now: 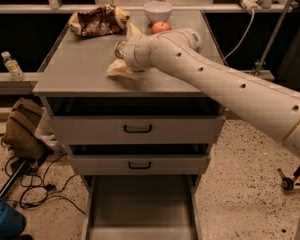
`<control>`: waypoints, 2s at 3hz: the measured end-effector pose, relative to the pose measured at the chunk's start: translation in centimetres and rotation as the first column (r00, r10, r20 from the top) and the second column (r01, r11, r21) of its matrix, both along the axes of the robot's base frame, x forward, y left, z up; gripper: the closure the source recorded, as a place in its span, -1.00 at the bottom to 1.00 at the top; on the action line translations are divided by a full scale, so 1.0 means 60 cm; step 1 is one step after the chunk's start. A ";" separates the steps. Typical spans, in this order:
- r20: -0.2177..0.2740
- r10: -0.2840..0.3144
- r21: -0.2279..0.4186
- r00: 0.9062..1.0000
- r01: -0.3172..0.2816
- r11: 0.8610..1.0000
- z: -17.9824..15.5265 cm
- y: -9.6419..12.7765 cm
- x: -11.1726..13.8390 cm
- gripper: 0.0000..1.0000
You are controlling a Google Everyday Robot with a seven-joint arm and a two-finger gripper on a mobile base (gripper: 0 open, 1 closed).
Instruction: Pick orange can from bottom drawer and place on counter
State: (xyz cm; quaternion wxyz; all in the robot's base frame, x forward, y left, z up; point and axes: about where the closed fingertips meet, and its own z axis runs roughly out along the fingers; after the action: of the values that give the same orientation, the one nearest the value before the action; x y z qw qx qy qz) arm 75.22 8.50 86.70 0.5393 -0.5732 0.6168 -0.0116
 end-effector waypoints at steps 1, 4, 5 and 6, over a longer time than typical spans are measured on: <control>0.000 0.000 0.000 1.000 0.000 1.000 0.001 0.000 0.000 -1.00; 0.324 -0.029 -0.040 0.946 0.044 0.998 0.231 -0.030 -0.156 -1.00; 0.353 -0.166 -0.060 0.921 0.200 0.978 0.325 -0.132 -0.253 -1.00; 0.356 -0.332 -0.059 0.874 0.375 0.925 0.395 -0.224 -0.362 -1.00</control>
Offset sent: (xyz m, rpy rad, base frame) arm -0.0244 -0.0030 0.0282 -0.0129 -0.0193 0.0380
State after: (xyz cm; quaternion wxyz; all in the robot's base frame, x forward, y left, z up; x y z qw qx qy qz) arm 53.48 -4.94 110.41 0.5890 -0.4728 0.6069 -0.2477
